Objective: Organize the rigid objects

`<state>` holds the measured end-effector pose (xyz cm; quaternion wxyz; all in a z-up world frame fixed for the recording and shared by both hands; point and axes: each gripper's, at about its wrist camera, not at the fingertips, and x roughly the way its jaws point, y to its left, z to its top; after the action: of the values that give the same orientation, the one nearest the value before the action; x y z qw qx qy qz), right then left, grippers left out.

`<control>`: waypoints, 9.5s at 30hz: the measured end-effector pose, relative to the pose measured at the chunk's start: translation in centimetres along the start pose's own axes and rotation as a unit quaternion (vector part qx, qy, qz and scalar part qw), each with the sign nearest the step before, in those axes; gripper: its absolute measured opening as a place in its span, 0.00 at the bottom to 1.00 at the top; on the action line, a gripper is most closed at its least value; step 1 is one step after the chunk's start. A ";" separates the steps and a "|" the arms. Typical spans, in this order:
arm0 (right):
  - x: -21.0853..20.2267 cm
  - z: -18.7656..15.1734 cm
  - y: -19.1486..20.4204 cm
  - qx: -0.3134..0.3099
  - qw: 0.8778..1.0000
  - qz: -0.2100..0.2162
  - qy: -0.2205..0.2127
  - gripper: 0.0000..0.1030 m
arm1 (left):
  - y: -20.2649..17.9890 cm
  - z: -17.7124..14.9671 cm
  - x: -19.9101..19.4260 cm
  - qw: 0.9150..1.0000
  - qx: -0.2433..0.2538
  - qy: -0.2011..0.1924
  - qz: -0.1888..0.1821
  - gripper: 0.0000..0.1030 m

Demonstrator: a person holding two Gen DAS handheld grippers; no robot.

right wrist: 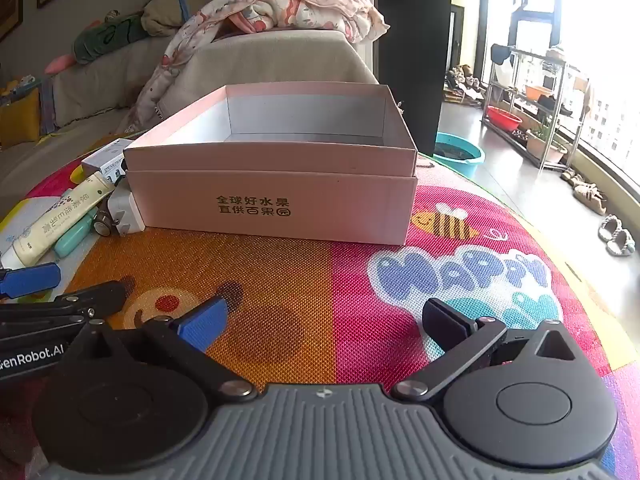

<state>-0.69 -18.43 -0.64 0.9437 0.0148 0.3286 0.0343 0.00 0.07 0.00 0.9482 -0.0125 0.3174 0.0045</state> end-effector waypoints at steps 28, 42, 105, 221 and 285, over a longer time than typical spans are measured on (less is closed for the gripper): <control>0.0 0.0 -0.1 0.006 1.000 0.005 0.001 1.00 | -0.1 0.0 0.0 1.000 0.005 0.000 0.003 0.76; 0.0 0.0 0.0 0.005 1.000 0.004 0.001 1.00 | -0.1 0.0 0.0 1.000 0.004 0.000 0.003 0.76; 0.2 1.1 -0.7 -0.007 0.999 0.026 0.035 1.00 | 2.0 -0.6 -3.0 0.996 0.031 -0.048 -0.064 0.74; -3.6 -0.3 1.5 -0.112 0.985 0.132 -0.011 0.79 | 7.2 0.2 -1.8 0.972 0.130 0.098 -0.167 0.34; -2.9 1.3 -0.3 -0.096 0.987 0.125 0.011 0.82 | 5.9 -2.9 -4.6 0.990 0.014 0.017 -0.141 0.33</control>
<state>-2.11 -18.94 2.11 0.9254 -0.0353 0.3297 0.1838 -5.50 5.85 0.30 0.9339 -0.0440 0.3288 -0.1334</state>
